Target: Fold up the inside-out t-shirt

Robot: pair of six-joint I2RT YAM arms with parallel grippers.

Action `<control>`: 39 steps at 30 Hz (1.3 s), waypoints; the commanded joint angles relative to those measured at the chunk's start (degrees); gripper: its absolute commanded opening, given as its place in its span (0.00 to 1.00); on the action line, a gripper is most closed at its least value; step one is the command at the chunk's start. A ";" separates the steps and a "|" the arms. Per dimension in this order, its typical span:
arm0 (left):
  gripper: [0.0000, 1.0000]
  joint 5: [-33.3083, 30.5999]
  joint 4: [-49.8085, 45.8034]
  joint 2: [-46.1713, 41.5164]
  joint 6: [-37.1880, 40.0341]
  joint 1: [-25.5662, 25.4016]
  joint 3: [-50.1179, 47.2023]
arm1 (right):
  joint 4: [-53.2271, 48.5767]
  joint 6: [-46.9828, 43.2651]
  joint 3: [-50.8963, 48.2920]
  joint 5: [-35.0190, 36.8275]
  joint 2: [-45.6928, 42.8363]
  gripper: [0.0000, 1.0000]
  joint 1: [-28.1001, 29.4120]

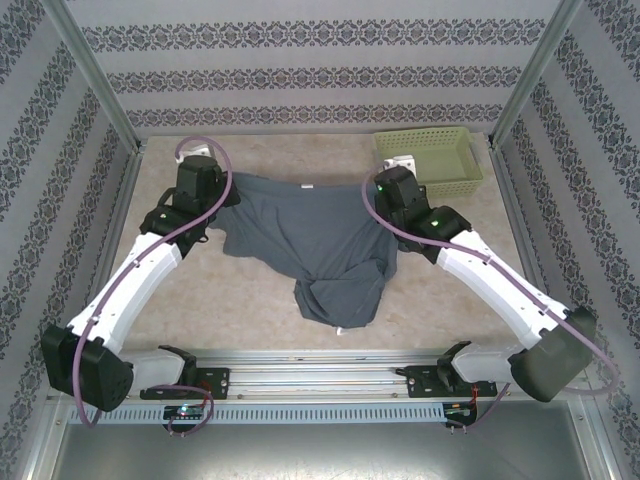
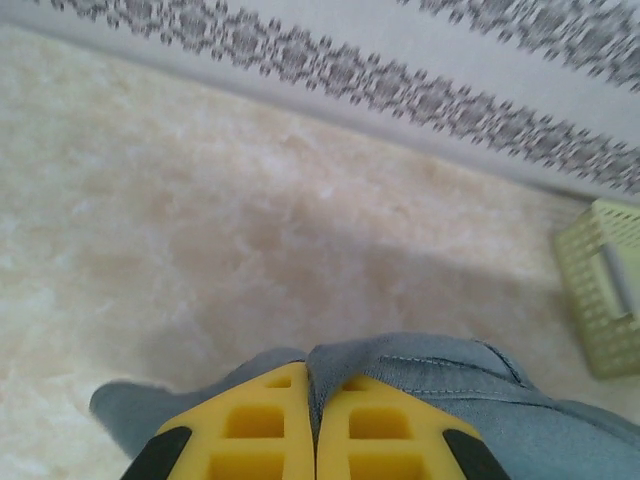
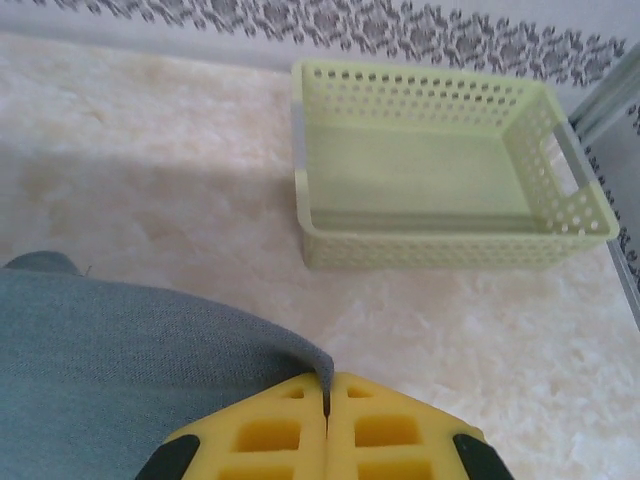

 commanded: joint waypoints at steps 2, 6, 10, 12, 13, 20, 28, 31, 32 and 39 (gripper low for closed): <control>0.00 0.77 0.37 -2.55 0.40 0.66 4.52 | 1.01 -2.49 3.21 2.10 -3.33 0.00 1.48; 0.00 1.26 -2.47 -2.30 2.26 0.72 11.47 | 3.58 -5.08 6.35 -0.38 -4.15 0.00 1.73; 0.00 0.42 -1.55 -1.92 3.66 2.28 18.89 | 3.33 -8.60 15.90 -1.86 -2.06 0.00 1.99; 0.00 0.86 -0.48 -1.78 3.66 2.62 21.38 | 4.20 -10.13 19.42 -2.18 -1.37 0.00 2.25; 0.00 1.44 0.32 -1.84 3.76 2.61 22.33 | 4.60 -10.75 20.84 -2.23 -1.13 0.00 2.35; 0.00 5.26 4.97 -5.81 3.00 2.64 23.80 | 4.22 -12.89 26.32 -2.27 -1.24 0.00 5.47; 0.00 4.94 1.46 0.88 -1.09 2.69 17.56 | 3.97 -7.07 16.70 -2.04 0.30 0.00 3.28; 0.00 6.26 -5.01 7.49 -2.52 3.02 21.41 | 2.74 -4.26 14.19 -2.40 1.36 0.00 2.34; 0.00 6.36 -7.05 8.74 -2.70 3.27 23.36 | 2.22 -4.02 14.26 -2.30 1.46 0.00 2.32; 0.00 6.38 -3.42 2.17 -0.45 3.75 27.32 | 1.08 -6.43 20.37 -2.78 -3.49 0.00 2.67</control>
